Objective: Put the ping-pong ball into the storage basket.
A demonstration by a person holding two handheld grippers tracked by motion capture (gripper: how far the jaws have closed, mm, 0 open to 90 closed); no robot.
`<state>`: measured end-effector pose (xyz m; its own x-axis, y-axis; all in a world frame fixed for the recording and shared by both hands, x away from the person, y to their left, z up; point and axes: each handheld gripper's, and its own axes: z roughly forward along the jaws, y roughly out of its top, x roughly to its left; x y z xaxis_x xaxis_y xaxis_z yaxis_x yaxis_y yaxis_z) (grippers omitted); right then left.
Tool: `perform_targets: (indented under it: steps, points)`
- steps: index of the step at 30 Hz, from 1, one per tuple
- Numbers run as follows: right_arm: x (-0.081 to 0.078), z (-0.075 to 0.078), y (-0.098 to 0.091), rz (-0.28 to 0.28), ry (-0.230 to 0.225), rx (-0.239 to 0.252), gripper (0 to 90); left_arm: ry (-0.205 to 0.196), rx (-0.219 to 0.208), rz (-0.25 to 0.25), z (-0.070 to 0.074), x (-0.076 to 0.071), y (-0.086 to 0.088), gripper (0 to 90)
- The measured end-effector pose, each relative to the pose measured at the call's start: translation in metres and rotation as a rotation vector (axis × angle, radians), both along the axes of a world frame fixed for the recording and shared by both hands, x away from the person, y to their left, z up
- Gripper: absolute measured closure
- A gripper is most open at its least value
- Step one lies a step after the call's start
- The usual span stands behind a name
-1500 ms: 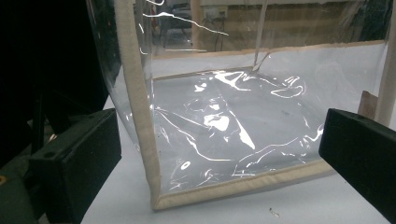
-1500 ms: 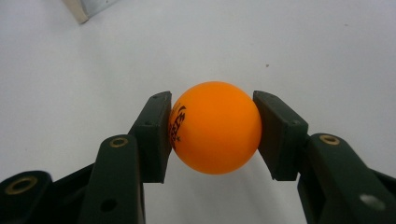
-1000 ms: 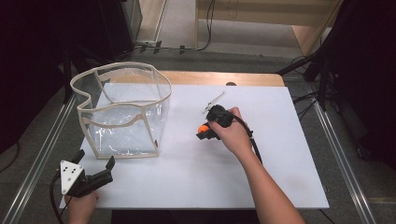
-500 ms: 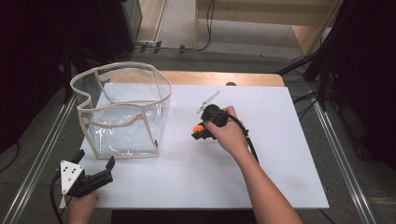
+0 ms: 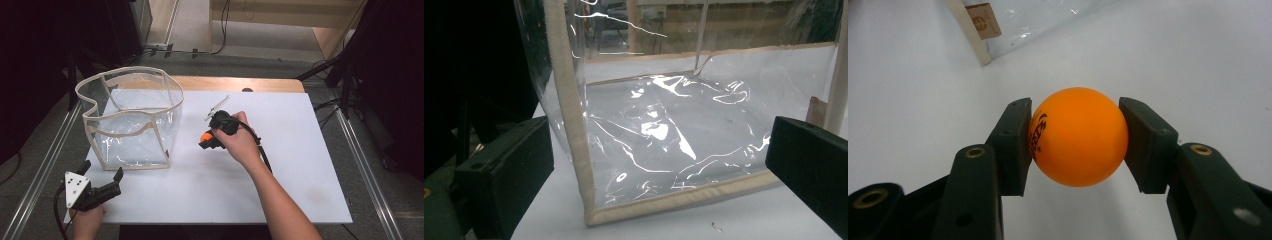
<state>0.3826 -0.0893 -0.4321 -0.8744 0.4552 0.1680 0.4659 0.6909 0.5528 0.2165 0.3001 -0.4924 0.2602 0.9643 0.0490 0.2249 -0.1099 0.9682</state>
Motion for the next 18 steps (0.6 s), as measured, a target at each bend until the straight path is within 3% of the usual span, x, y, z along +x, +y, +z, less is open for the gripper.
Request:
perform_targets:
  steps: [18]
  points:
    - [-0.002, 0.017, 0.021, 0.054, -0.024, 0.001, 47.5, 0.003, 0.0, -0.003, 0.0, 0.0, 0.0, 0.0]
